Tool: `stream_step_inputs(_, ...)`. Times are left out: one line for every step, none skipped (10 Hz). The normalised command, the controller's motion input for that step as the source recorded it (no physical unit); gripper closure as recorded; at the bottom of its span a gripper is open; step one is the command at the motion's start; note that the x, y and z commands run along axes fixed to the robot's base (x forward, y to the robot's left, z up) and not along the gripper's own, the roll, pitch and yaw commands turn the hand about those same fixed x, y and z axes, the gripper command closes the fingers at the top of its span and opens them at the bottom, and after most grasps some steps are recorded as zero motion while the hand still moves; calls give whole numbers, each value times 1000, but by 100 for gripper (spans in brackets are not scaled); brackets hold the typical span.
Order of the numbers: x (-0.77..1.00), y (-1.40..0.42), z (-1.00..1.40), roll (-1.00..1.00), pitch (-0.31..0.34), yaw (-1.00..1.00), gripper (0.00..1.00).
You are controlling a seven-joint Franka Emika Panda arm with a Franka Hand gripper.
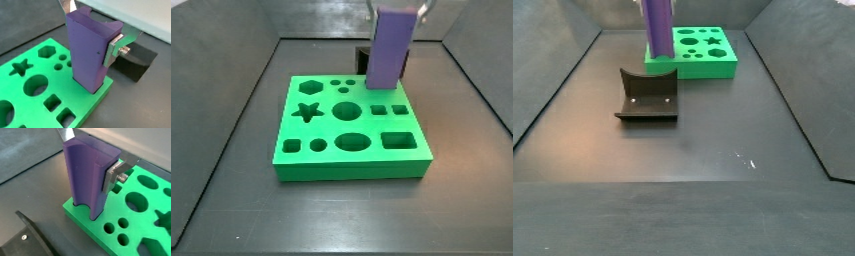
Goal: Insert the arch object.
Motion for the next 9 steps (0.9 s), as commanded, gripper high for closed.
stream_step_inputs(123,0,-414,-34,-81,0,100)
stream_step_inputs(117,0,-417,-10,-86,0,100)
stream_step_inputs(86,0,-391,0,-84,0,100)
stream_step_inputs(66,0,-346,0,-71,0,100)
stream_step_inputs(26,0,-329,0,-73,0,100)
stream_step_inputs(0,0,-294,-7,-76,0,100)
stream_step_inputs(0,0,-234,0,-37,0,100)
stream_step_inputs(0,0,0,0,0,-80,100)
stream_step_inputs(0,0,0,0,0,0,100)
